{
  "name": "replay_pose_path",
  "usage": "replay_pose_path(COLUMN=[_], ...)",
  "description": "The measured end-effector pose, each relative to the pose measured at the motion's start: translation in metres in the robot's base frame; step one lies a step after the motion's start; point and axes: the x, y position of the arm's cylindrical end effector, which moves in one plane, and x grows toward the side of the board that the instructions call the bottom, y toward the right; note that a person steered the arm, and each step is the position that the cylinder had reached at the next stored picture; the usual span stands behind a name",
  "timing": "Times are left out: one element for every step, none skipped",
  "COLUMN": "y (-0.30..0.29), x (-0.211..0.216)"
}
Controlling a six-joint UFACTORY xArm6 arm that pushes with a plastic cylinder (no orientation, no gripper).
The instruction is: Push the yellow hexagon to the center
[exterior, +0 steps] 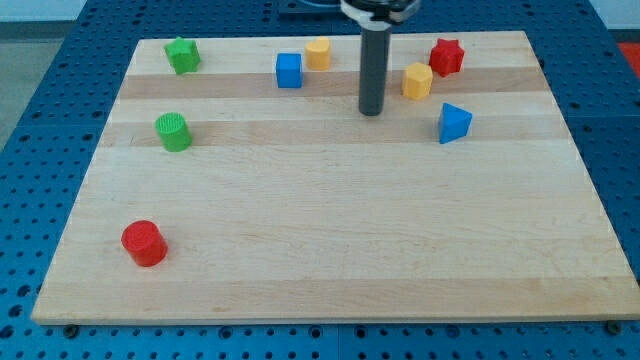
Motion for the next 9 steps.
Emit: replay_pose_path(y=[0.029, 0.063, 0.088, 0.091, 0.091, 0.091, 0.089, 0.077, 0.062], x=[0.0, -0.004, -0.015, -0.027, -0.04, -0.049, -0.05, -0.05, -0.05])
